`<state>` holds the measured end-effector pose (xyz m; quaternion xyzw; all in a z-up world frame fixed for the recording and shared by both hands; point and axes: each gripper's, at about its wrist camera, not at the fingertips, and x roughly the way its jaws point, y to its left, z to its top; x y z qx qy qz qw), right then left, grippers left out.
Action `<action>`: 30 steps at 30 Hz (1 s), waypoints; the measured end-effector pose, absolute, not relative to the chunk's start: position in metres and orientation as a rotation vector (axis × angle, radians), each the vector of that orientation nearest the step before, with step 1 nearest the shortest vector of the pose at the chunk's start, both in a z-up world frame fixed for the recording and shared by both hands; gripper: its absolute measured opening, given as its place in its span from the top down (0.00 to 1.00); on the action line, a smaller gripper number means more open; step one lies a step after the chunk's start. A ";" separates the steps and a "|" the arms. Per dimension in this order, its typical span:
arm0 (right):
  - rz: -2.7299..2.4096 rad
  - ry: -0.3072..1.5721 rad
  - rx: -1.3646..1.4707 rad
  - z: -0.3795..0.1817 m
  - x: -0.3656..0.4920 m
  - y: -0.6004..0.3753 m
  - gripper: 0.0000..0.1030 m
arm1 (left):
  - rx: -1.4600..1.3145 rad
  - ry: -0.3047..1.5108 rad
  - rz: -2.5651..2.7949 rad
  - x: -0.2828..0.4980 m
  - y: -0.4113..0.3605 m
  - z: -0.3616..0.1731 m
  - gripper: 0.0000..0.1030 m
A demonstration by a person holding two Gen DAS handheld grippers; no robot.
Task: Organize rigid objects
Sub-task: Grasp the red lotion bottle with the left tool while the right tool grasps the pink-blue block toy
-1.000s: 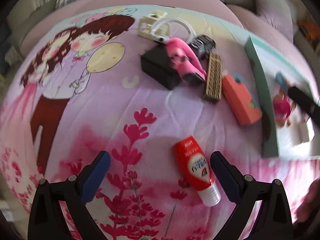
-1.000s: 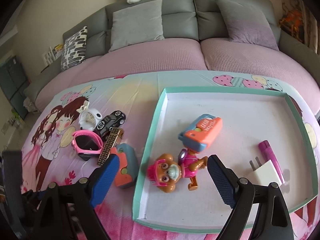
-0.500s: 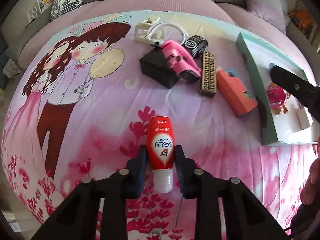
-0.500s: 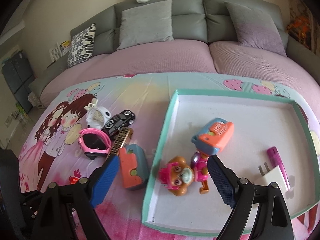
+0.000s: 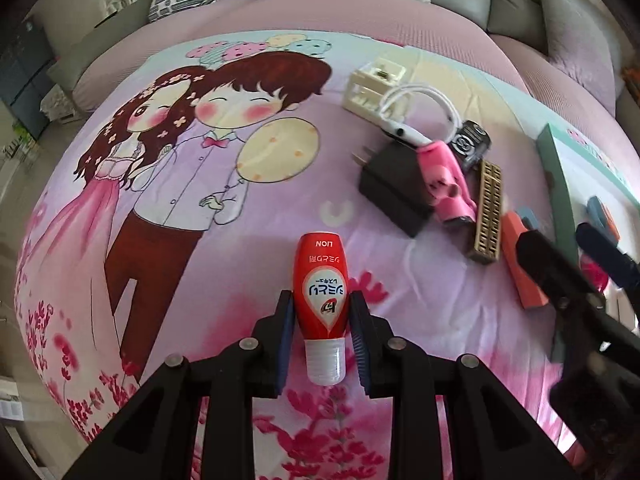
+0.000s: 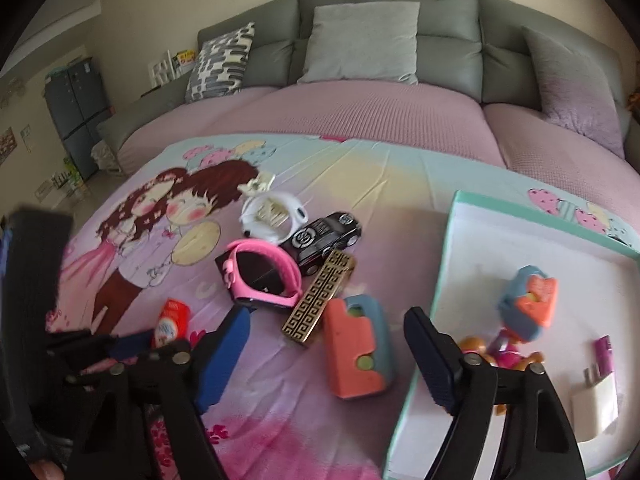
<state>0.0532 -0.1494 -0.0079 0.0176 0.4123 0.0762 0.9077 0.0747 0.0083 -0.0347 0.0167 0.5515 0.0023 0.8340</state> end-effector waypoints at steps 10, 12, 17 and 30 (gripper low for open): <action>0.059 0.909 -0.009 -0.028 0.063 -0.146 0.33 | -0.022 1.158 -0.046 0.072 0.019 -0.043 0.73; 0.052 0.914 -0.046 -0.030 0.065 -0.140 0.33 | -0.034 1.159 -0.052 0.075 0.022 -0.044 0.73; 0.043 0.926 -0.070 -0.035 0.068 -0.136 0.32 | -0.039 1.156 -0.059 0.074 0.022 -0.043 0.73; 0.130 0.985 0.073 -0.031 0.059 -0.144 0.32 | -0.046 1.153 -0.065 0.075 0.025 -0.044 0.72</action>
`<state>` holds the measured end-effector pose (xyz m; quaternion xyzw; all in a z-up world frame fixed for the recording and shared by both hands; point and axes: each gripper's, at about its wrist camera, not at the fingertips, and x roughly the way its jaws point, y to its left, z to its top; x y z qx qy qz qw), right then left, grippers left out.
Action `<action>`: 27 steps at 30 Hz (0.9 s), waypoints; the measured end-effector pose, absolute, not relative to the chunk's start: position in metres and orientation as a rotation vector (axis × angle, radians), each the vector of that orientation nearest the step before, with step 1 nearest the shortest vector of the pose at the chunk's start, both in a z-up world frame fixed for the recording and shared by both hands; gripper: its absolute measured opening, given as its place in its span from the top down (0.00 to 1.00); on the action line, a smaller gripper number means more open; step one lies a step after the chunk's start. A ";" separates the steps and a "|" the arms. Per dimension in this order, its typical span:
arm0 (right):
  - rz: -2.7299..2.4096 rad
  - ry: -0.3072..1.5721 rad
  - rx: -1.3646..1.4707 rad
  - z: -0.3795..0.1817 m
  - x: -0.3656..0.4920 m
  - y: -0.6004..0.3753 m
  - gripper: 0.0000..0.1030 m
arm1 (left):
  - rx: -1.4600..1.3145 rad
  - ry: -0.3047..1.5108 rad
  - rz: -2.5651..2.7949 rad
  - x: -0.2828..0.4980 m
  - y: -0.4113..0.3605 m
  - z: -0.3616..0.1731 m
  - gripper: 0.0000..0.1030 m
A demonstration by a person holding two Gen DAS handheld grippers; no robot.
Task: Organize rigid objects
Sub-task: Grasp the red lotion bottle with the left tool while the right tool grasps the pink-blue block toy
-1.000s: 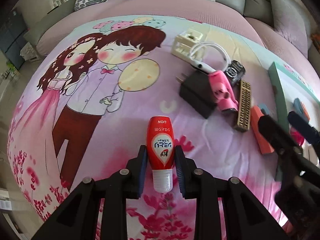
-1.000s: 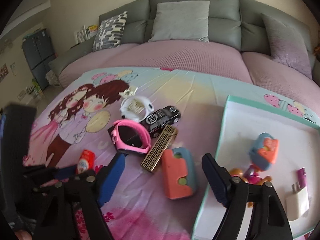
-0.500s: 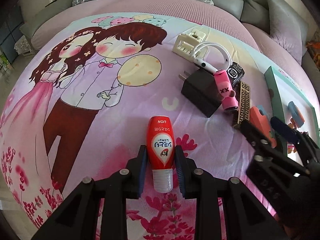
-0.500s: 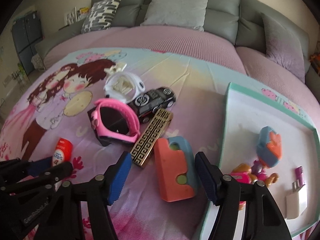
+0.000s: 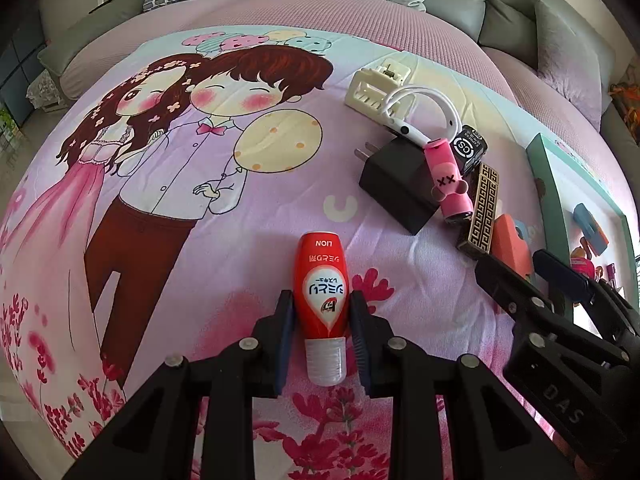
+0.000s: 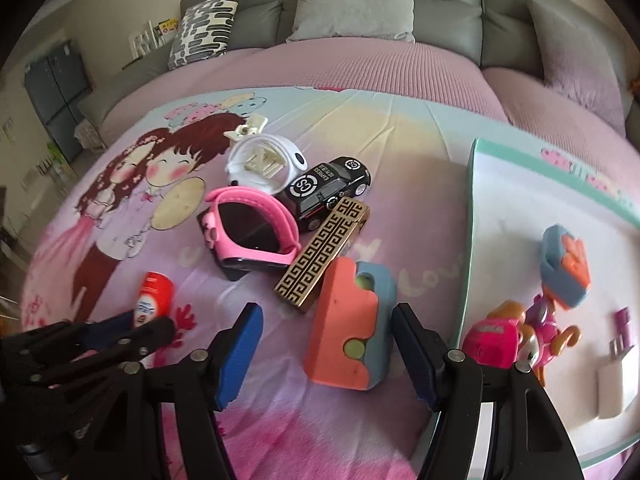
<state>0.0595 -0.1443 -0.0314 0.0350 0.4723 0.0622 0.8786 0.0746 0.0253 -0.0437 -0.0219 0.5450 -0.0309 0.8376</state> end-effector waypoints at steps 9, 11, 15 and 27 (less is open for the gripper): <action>0.029 0.981 -0.034 -0.039 0.064 -0.136 0.49 | -0.044 1.144 -0.059 0.074 0.023 -0.044 0.72; 0.019 0.983 -0.046 -0.040 0.065 -0.135 0.51 | -0.040 1.139 -0.055 0.074 0.022 -0.044 0.72; 0.019 0.983 -0.048 -0.042 0.065 -0.135 0.51 | -0.014 1.130 -0.042 0.074 0.017 -0.045 0.72; 0.034 0.980 -0.004 -0.039 0.061 -0.137 0.54 | 0.014 1.116 -0.039 0.072 0.012 -0.042 0.73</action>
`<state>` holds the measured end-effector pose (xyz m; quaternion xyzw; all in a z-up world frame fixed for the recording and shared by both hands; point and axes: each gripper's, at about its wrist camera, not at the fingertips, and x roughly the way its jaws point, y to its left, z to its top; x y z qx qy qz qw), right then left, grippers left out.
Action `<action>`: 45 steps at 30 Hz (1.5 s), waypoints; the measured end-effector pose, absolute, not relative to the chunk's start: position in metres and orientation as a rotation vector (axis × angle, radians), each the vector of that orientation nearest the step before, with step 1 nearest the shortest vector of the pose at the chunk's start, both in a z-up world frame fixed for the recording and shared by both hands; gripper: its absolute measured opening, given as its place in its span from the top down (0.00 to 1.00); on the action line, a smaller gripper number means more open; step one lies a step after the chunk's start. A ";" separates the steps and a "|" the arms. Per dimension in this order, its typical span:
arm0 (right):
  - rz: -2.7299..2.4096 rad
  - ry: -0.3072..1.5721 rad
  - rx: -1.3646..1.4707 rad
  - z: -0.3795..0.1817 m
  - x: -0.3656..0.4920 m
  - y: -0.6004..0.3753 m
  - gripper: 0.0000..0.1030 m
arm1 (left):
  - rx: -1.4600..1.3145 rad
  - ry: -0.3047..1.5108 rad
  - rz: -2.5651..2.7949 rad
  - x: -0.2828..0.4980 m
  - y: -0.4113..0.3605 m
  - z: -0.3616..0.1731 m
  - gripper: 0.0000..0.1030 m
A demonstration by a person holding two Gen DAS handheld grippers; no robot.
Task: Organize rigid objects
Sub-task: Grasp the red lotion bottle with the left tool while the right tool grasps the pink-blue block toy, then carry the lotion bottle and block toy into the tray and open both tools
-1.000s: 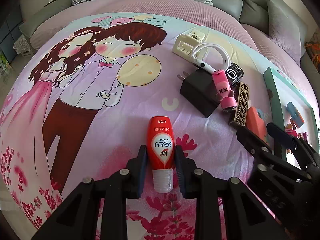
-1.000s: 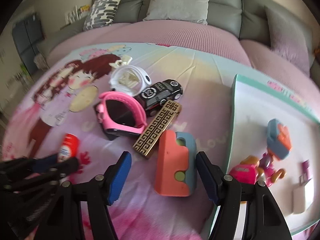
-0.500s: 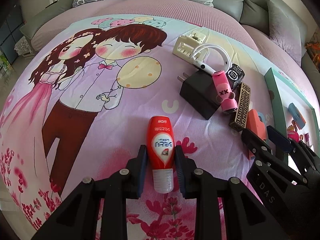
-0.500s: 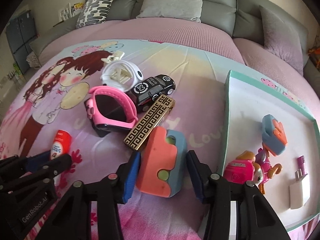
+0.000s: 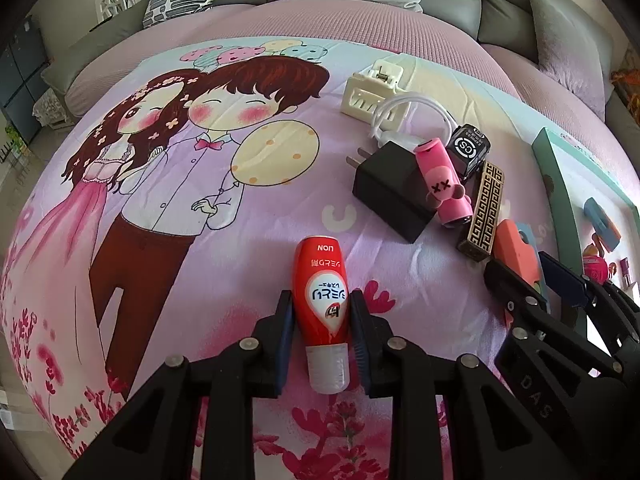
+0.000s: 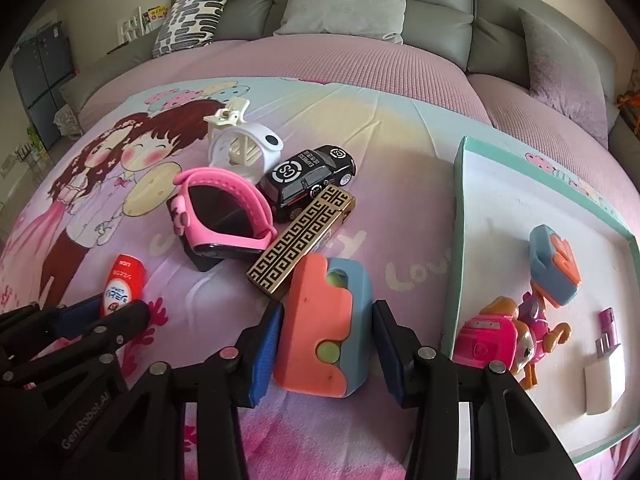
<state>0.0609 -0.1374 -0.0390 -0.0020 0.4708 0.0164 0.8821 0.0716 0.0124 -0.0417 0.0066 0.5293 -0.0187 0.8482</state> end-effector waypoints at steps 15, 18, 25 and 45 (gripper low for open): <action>0.034 0.876 0.068 -0.001 0.049 -0.150 0.55 | -0.052 1.020 -0.093 0.062 0.015 -0.014 0.73; 0.027 0.859 0.084 0.006 0.045 -0.157 0.55 | -0.039 1.006 -0.100 0.060 0.013 -0.007 0.73; -0.034 0.820 0.113 0.020 0.037 -0.191 0.55 | -0.052 0.988 -0.186 0.058 -0.015 0.008 0.74; -0.423 0.822 0.251 0.014 0.008 -0.341 0.54 | 0.129 0.940 -0.461 0.065 -0.173 0.038 0.74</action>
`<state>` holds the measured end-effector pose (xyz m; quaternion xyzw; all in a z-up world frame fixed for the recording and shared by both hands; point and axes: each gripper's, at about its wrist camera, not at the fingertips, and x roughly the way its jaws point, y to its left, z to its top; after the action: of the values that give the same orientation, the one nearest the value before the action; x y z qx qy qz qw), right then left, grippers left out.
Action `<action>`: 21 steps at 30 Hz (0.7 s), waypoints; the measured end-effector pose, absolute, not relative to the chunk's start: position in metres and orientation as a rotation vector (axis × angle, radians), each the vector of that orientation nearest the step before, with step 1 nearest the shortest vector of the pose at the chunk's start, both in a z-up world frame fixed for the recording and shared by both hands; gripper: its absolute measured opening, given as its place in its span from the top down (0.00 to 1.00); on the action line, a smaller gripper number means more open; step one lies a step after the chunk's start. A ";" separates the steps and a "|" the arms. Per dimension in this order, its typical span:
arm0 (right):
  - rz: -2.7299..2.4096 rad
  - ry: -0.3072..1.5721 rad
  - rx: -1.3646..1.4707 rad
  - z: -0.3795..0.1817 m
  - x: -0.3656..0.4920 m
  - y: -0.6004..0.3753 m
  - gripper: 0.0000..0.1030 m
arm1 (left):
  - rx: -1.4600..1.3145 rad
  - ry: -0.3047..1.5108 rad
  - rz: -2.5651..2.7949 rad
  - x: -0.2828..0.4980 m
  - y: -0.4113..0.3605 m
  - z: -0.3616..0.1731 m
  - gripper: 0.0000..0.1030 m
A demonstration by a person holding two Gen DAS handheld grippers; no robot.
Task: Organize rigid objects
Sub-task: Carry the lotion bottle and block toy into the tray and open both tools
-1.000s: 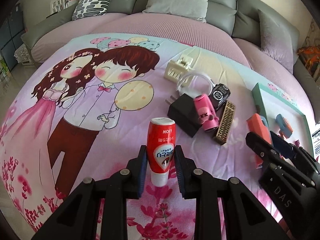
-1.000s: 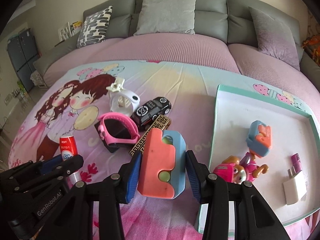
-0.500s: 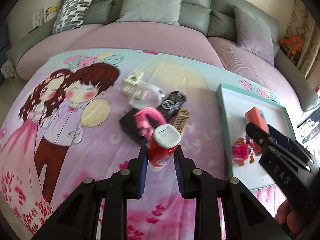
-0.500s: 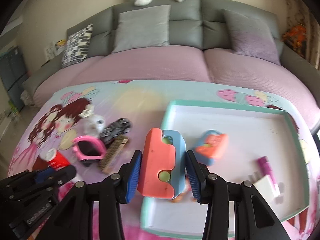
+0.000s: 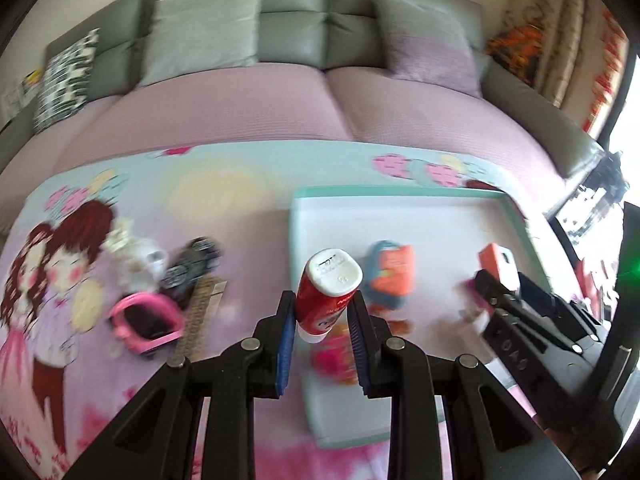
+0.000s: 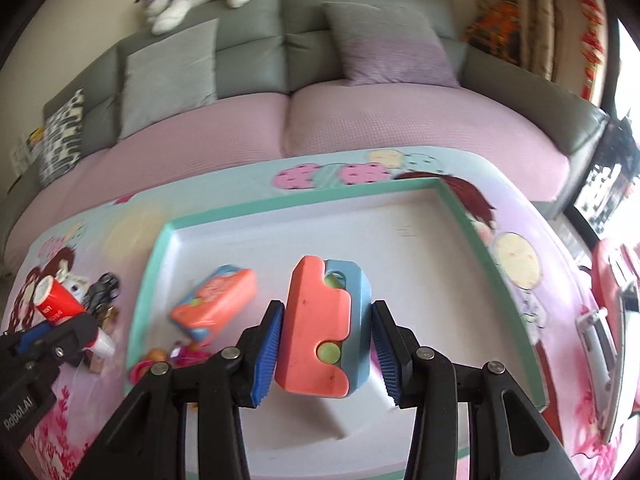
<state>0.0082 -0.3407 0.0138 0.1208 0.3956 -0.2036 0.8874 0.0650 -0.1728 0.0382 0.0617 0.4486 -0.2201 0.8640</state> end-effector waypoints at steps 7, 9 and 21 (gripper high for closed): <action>-0.493 0.824 0.289 0.010 -0.003 -0.364 0.54 | 0.187 0.915 -0.597 0.050 -0.217 0.028 0.74; -0.504 0.827 0.291 0.009 -0.004 -0.365 0.54 | 0.205 0.898 -0.593 0.048 -0.221 0.023 0.74; -0.482 0.843 0.273 0.005 0.003 -0.355 0.54 | 0.153 0.896 -0.623 0.053 -0.214 0.021 0.74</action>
<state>0.0029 -0.3551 0.0045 0.1306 0.4041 -0.2309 0.8754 0.0535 -0.2145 0.0212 0.0729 0.4256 -0.2959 0.8520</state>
